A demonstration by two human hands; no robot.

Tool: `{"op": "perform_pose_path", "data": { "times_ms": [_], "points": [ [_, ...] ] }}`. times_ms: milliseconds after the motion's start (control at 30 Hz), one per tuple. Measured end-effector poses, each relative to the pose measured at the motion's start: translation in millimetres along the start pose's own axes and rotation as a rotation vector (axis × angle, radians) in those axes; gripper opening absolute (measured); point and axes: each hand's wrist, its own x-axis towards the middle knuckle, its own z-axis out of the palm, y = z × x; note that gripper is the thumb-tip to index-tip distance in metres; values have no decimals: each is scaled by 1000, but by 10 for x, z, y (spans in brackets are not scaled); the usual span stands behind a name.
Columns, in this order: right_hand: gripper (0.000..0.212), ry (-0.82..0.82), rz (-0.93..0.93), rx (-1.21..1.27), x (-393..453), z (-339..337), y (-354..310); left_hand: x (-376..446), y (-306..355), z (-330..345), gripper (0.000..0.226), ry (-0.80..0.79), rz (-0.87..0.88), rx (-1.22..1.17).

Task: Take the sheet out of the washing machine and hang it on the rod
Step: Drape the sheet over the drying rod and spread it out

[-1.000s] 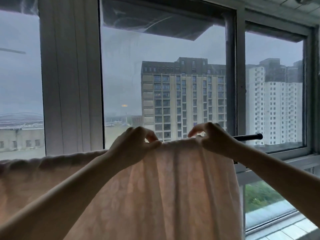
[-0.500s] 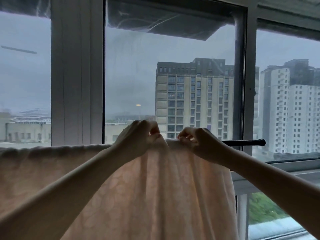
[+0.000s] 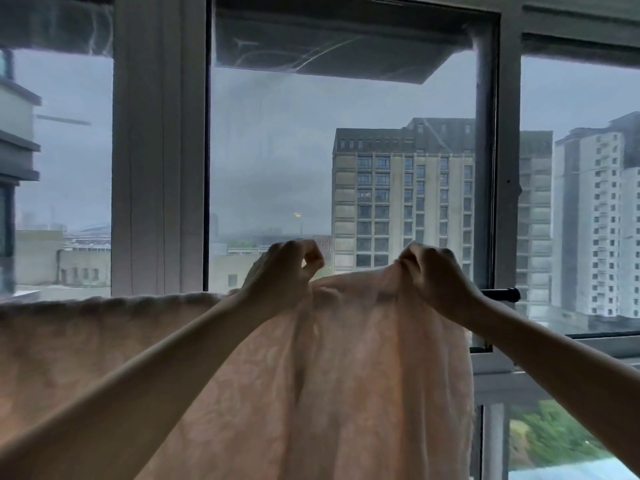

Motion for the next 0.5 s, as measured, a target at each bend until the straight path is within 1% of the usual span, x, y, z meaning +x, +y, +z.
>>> {"op": "perform_pose_path", "data": {
  "times_ms": [67,167,367,500],
  "points": [
    [11,-82,-25,2,-69,2,43,-37,28,29,9,-106,2,16],
    [14,-170,-59,45,-148,-25,84,-134,38,42,17,-205,-5,-6],
    [15,-273,-117,171,-273,-108,86,-192,-19,-3,20,-187,-96,-51],
    [26,-249,-91,212,-352,-166,186,-254,-35,-63,37,-233,-131,-66]
  ]
}}
